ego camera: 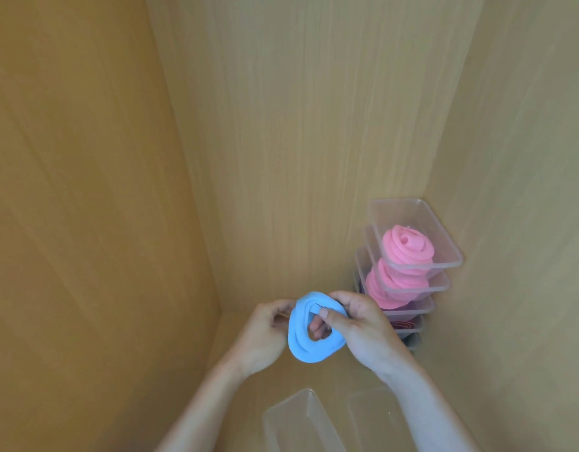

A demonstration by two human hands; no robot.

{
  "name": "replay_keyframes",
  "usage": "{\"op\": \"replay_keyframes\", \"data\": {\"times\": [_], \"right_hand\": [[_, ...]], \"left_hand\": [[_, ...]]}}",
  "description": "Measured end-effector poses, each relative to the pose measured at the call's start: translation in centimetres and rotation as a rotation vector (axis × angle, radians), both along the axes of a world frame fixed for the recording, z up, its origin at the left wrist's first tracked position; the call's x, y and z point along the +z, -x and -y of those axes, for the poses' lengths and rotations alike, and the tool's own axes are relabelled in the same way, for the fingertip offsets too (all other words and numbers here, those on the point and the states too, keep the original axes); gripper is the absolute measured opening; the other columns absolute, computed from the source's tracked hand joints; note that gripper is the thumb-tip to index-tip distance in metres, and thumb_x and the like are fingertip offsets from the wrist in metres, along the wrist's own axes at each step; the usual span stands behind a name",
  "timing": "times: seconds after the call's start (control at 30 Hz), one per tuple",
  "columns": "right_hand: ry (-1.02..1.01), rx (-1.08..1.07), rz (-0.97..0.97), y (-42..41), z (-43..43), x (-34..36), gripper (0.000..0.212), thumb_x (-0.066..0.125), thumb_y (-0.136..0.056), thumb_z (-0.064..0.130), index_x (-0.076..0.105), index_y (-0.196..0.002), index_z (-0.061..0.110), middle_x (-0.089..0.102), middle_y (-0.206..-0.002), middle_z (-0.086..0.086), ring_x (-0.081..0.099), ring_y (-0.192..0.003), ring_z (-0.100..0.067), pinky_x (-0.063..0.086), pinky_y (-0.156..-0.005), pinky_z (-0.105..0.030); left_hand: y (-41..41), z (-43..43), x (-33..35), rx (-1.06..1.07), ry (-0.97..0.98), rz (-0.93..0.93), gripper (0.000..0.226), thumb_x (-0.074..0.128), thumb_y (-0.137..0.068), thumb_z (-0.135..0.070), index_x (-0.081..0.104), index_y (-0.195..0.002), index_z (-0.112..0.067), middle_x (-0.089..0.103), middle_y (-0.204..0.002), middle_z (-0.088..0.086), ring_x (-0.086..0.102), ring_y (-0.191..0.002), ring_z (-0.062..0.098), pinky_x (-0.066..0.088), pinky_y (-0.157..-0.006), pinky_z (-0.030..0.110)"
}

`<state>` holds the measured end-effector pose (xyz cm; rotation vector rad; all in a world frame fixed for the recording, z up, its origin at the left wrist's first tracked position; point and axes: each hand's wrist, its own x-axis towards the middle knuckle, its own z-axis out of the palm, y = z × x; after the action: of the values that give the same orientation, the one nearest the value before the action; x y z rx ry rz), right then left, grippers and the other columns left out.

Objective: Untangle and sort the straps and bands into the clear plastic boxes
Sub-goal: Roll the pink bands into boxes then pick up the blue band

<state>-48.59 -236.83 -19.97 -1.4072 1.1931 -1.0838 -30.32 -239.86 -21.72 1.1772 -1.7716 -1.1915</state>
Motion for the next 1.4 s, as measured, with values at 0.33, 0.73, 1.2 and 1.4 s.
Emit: {"op": "replay_keyframes", "data": {"times": [0.33, 0.73, 1.2, 1.4], "right_hand": [[0.016, -0.032, -0.009, -0.1, -0.8, -0.3, 0.018, 0.054, -0.098, 0.0, 0.071, -0.094, 0.004, 0.074, -0.08, -0.008, 0.068, -0.073, -0.017, 0.055, -0.075, -0.027], [0.104, -0.159, -0.054, 0.1, -0.8, -0.7, 0.023, 0.064, -0.094, 0.002, 0.073, -0.099, 0.023, 0.074, -0.089, 0.006, 0.069, -0.086, -0.012, 0.055, -0.081, -0.028], [0.019, -0.167, 0.535, -0.7, -0.2, -2.5, 0.026, 0.073, -0.08, 0.022, 0.074, -0.102, 0.007, 0.074, -0.099, -0.013, 0.069, -0.093, -0.023, 0.055, -0.085, -0.034], [-0.1, -0.078, 0.751, -1.0, -0.1, -2.7, 0.035, 0.074, -0.082, 0.028, 0.07, -0.103, 0.001, 0.071, -0.104, -0.019, 0.067, -0.096, -0.027, 0.052, -0.086, -0.038]], "left_hand": [[0.6, -1.1, -0.7, 0.046, -0.133, -0.148, 0.017, 0.06, -0.09, 0.008, 0.072, -0.099, 0.0, 0.077, -0.088, 0.007, 0.07, -0.077, 0.015, 0.053, -0.067, 0.024], [0.6, -0.7, -1.2, 0.124, -0.301, -0.449, 0.017, 0.056, -0.099, -0.005, 0.067, -0.11, 0.004, 0.074, -0.102, 0.023, 0.073, -0.094, 0.032, 0.058, -0.079, 0.035], [0.7, -1.2, -1.0, -0.053, -0.538, -0.84, 0.043, 0.071, -0.087, -0.009, 0.063, -0.125, 0.008, 0.067, -0.119, 0.028, 0.072, -0.094, 0.029, 0.06, -0.077, 0.035], [0.6, -1.1, -1.8, -0.163, -0.554, -0.75, 0.04, 0.074, -0.083, -0.012, 0.068, -0.12, 0.002, 0.069, -0.116, 0.023, 0.071, -0.101, 0.028, 0.056, -0.085, 0.034]]}}
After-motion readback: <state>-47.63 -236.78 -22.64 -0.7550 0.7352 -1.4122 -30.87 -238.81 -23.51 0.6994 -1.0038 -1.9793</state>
